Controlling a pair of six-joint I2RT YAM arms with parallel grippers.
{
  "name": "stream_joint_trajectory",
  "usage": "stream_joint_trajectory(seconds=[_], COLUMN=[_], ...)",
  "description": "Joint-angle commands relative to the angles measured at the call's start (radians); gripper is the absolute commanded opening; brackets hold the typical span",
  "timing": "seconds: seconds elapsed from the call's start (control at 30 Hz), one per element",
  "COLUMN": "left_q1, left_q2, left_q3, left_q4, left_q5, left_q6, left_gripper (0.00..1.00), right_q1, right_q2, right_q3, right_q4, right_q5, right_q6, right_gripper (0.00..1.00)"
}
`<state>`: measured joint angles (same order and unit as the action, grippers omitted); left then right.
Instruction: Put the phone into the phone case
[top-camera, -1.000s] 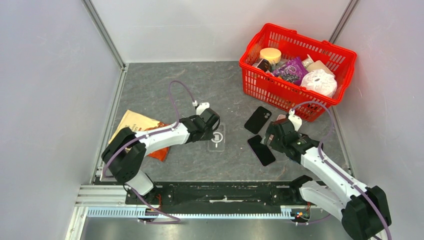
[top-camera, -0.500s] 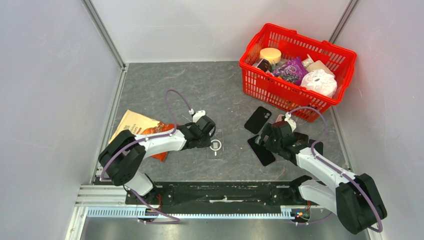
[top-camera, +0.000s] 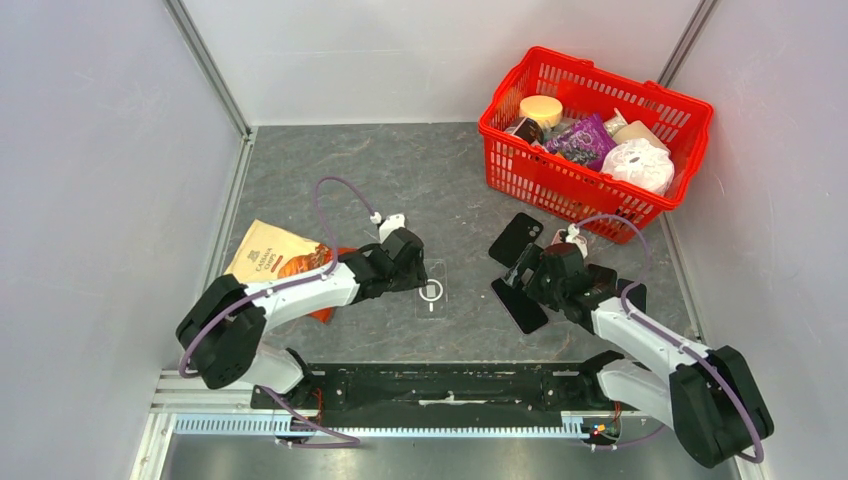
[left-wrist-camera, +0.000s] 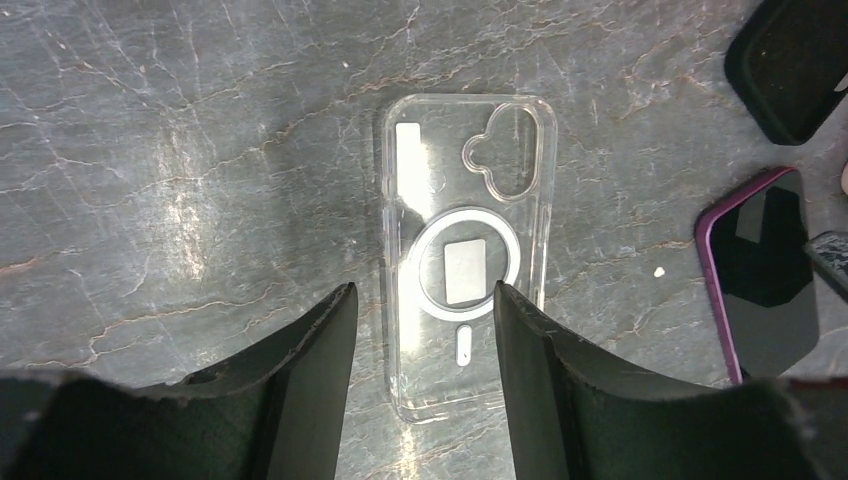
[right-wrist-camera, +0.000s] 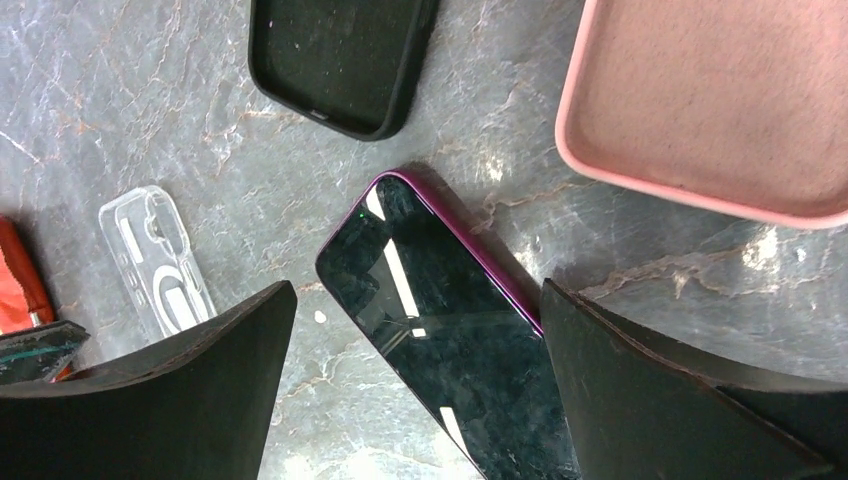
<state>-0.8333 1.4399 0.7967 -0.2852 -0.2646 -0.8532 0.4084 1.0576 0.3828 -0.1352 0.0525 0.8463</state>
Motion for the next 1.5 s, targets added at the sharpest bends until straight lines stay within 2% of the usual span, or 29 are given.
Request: stream_joint_trajectory(seconds=[0.0, 0.07, 0.17, 0.33, 0.43, 0.77, 1.1, 1.47], left_q1=[0.003, 0.005, 0.007, 0.009, 0.013, 0.019, 0.019, 0.011], left_q2=[-0.049, -0.058, -0.062, -0.069, -0.068, -0.066, -0.070, -0.160], left_q3=[-0.012, -0.017, -0.017, -0.019, -0.017, -0.024, -0.097, -0.103], left_q4=[-0.006, -0.006, -0.008, -0.010, -0.011, -0.015, 0.022, -0.021], left_q5=[-0.039, -0.038, -0.029, -0.006, 0.018, 0.068, 0.097, 0.051], left_q6=[-0.006, -0.007, -0.003, 0.005, 0.009, 0.039, -0.032, -0.024], left_gripper=[0.60, 0.60, 0.61, 0.63, 0.64, 0.66, 0.66, 0.68], right_q1=[0.027, 0.070, 0.158, 0.171, 0.176, 0.323, 0.501, 0.583], right_q2=[-0.042, -0.068, -0.097, -0.087, -0.039, 0.082, 0.286, 0.483], right_q3=[-0.037, -0.035, 0.001, 0.056, 0.052, 0.062, 0.167, 0.281], right_q4=[-0.050, -0.080, -0.202, -0.395, -0.379, -0.286, -0.411, -0.451], right_q5=[-0.049, -0.039, 0.070, 0.191, 0.131, 0.059, 0.154, 0.200], right_q6=[0.058, 0.089, 0.124, 0.107, 0.093, 0.085, 0.108, 0.075], right_gripper=[0.99, 0.99, 0.99, 0.99, 0.99, 0.99, 0.99, 0.99])
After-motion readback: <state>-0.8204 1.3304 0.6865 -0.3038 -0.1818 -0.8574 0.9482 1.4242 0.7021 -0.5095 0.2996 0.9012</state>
